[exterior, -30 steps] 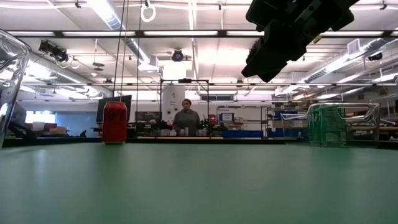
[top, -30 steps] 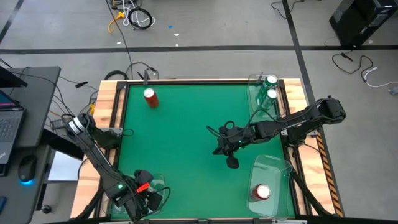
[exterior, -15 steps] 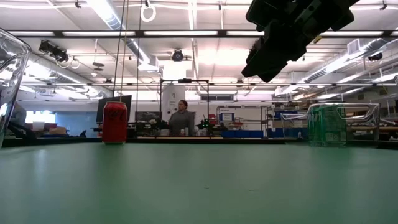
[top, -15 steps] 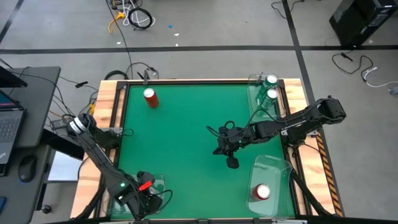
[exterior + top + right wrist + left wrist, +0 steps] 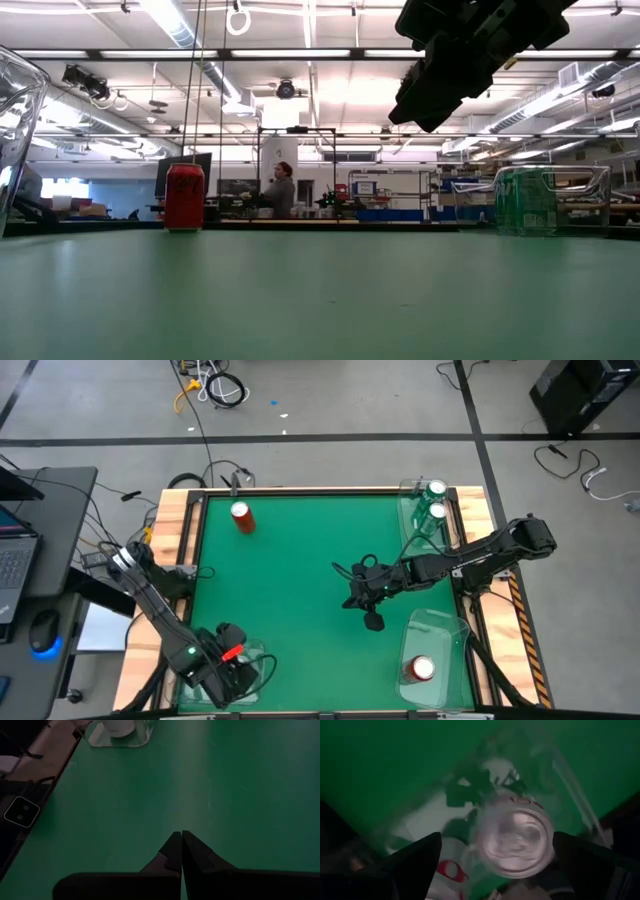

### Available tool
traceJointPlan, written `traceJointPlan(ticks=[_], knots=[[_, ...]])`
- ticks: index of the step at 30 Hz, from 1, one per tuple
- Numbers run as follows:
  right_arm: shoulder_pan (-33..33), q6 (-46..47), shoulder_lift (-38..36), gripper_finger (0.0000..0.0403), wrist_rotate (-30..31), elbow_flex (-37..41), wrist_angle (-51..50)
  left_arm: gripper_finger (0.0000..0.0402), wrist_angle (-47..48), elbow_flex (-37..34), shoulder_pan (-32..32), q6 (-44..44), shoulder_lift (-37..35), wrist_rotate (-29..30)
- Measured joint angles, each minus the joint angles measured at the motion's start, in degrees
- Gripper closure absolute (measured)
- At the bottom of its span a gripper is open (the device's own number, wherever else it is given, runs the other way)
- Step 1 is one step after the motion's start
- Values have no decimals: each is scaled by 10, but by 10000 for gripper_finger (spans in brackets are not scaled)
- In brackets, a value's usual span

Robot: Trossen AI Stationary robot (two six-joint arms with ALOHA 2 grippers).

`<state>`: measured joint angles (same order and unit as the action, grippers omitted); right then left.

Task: Sort soda cans
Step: Put the red-black soda can into the top center transparent bin

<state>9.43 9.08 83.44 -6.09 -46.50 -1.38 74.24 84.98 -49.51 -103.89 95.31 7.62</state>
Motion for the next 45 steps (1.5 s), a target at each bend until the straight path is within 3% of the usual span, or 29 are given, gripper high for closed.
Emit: traceJointPlan(ticks=[5,10,18,25,33,45], knots=[[0,0,0,403,0,0,-1,16,66,45,18,29,0,25],[0,0,0,403,0,0,-2,26,134,72,29,37,0,99],[0,-12,0,403,0,0,-12,88,158,44,64,78,-42,227],[-5,-15,0,403,0,0,-11,221,155,5,165,223,-109,232],[-27,-17,0,403,0,0,-12,381,127,1,337,492,-184,210],[-57,-17,0,403,0,0,-8,398,86,1,636,825,-191,86]])
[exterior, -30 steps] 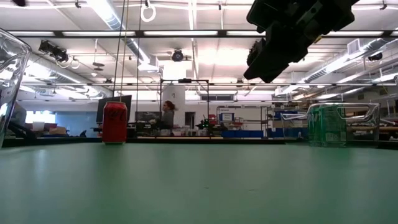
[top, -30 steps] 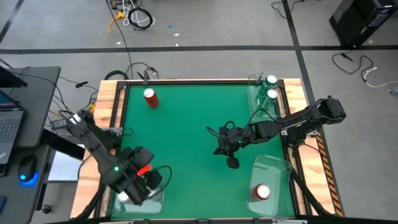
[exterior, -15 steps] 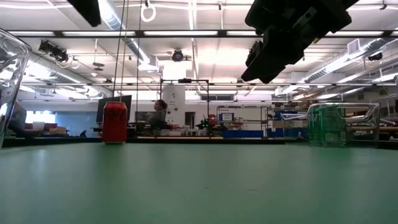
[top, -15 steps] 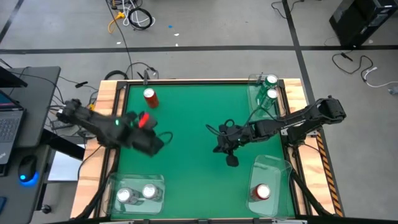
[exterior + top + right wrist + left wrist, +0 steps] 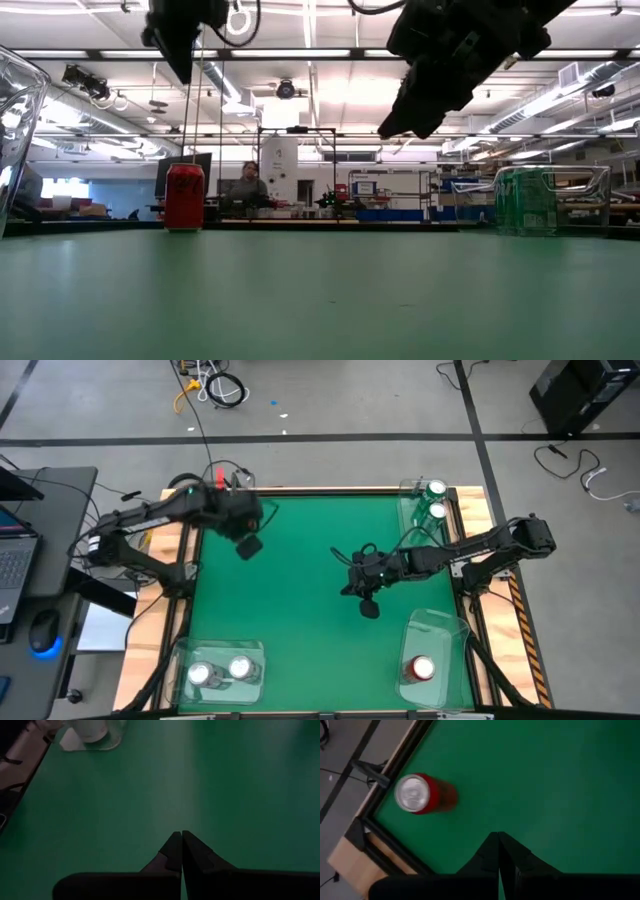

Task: Sort soda cans
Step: Put the red-black soda can into the top center transparent bin

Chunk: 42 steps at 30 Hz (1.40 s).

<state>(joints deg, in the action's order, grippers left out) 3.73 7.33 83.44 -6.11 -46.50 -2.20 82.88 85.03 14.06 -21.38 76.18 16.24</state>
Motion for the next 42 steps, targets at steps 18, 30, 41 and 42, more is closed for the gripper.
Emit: traceJointPlan(ticks=[18,30,41,42], knots=[[-9,6,19,403,0,0,9,293,-44,0,274,226,97,-82],[-9,5,50,403,-25,0,12,146,-60,0,310,254,163,-74],[-9,5,56,403,-41,0,13,139,-63,0,346,272,202,-75],[-9,5,56,403,-41,0,12,139,-64,0,348,274,204,-78]])
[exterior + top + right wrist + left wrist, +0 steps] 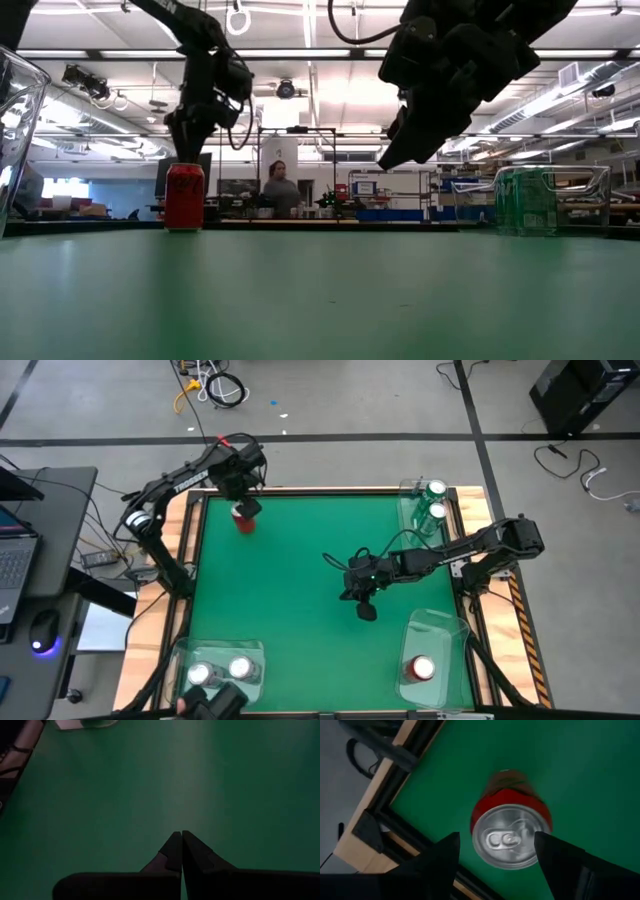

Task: Sort soda cans
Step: Put the red-black soda can into the top center transparent bin

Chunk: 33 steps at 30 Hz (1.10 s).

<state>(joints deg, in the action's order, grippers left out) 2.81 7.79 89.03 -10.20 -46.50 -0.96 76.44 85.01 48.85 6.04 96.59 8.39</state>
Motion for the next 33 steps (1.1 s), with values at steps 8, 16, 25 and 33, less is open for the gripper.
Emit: traceJointPlan(ticks=[8,16,25,33], knots=[[0,0,0,403,-6,0,-2,140,-5,-6,11,32,5,0],[0,1,0,403,-10,0,-2,140,2,-6,11,-1,5,53],[0,1,-1,403,-27,0,-10,126,-2,-6,10,15,5,-30],[0,-4,-1,403,-30,0,-20,96,-7,-6,10,29,5,-41]])
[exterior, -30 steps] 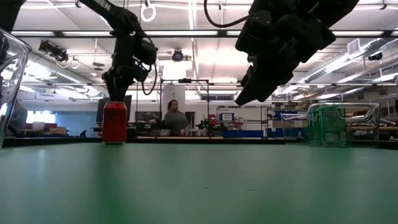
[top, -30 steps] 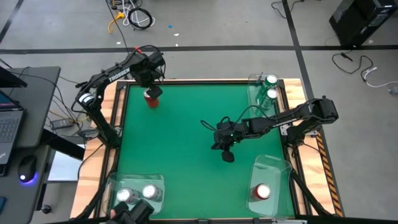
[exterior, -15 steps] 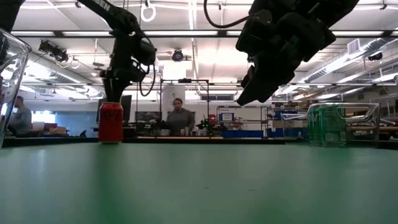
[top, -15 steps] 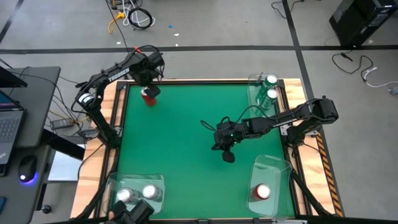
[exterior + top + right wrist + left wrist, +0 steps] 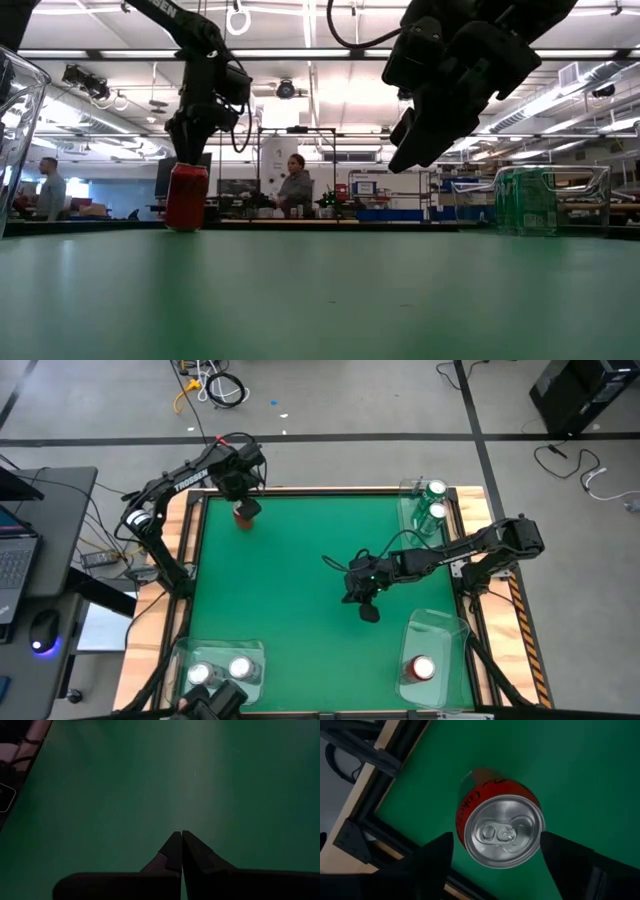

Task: Sort soda cans
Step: Put the red-black soda can into the top center transparent bin

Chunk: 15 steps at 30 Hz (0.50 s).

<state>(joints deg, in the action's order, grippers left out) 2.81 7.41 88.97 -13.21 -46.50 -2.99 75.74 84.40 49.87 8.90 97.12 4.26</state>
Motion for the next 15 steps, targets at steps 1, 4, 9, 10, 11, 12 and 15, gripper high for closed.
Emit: traceJointPlan(ticks=[1,4,9,10,11,12,15], knots=[[0,0,0,403,0,0,0,94,0,0,0,3,0,2],[0,-1,0,403,0,0,1,91,0,0,0,19,-1,21],[0,-1,0,403,0,0,3,91,0,0,0,26,-1,25],[0,-1,0,403,0,0,3,91,0,0,0,26,-1,25],[0,-1,0,403,0,0,3,91,0,0,1,27,-1,25],[0,-1,0,403,0,0,3,91,0,0,3,27,-1,25],[0,-1,0,403,0,0,3,91,1,0,7,28,-1,19]])
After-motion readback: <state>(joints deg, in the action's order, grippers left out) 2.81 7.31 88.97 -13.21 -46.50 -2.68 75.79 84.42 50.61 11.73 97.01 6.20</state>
